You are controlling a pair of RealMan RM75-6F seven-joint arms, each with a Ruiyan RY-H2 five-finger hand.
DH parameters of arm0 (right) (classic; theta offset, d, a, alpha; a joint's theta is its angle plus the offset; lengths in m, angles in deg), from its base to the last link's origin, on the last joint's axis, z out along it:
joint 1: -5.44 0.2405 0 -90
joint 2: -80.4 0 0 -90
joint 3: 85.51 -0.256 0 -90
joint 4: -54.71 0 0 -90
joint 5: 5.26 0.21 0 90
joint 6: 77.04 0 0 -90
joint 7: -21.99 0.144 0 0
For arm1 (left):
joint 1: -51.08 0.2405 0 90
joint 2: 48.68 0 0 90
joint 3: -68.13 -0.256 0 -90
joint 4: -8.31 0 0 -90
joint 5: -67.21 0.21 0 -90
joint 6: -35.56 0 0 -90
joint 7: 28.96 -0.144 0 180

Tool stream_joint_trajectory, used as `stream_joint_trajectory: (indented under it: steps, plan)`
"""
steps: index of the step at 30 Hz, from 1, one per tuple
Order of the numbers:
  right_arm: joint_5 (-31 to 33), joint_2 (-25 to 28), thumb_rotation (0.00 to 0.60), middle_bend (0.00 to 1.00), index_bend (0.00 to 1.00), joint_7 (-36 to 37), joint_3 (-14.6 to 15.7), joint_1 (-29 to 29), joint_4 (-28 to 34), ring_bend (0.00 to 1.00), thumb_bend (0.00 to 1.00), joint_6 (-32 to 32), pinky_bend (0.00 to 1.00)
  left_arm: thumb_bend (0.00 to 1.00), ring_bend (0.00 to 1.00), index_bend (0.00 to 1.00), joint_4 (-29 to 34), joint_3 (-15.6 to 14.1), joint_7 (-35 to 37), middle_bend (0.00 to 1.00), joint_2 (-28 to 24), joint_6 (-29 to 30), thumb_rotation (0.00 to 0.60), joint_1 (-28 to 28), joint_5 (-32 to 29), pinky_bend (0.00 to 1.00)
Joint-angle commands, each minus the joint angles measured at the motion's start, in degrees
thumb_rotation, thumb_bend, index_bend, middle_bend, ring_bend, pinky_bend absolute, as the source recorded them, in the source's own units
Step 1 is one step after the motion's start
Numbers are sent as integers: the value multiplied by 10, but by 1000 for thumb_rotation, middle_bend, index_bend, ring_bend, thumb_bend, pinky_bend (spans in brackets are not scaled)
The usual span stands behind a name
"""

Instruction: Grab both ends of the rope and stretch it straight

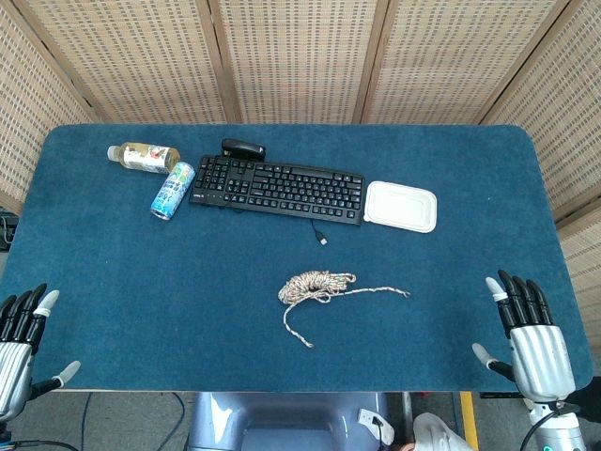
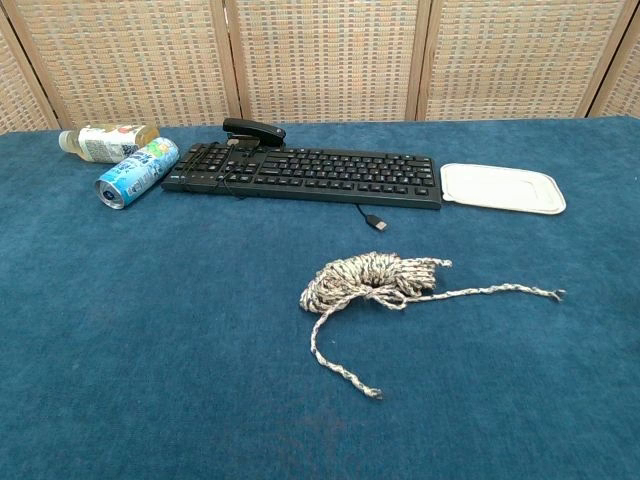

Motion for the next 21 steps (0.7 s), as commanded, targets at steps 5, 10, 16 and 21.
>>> stream_joint_trajectory:
  steps: [5,10,16,21]
  plan:
    - [10,-2,600,0,0,5,-1,8,-3,0,0,17,0,0,0,0,0,1,-3,0,2,-4,600,-1,-3,0]
    - [29,-8,600,0,5,23,-10,38,-13,0,0,67,0,0,0,0,2,5,-7,0,4,-6,600,-3,-8,0]
    - [97,-18,600,0,247,4,-50,120,-23,0,1,195,0,0,0,0,7,11,-27,0,13,-16,600,-9,-16,0]
    - [178,-62,600,0,320,-22,-97,198,-47,0,109,291,0,0,0,0,7,16,-60,0,29,-31,600,-16,-25,0]
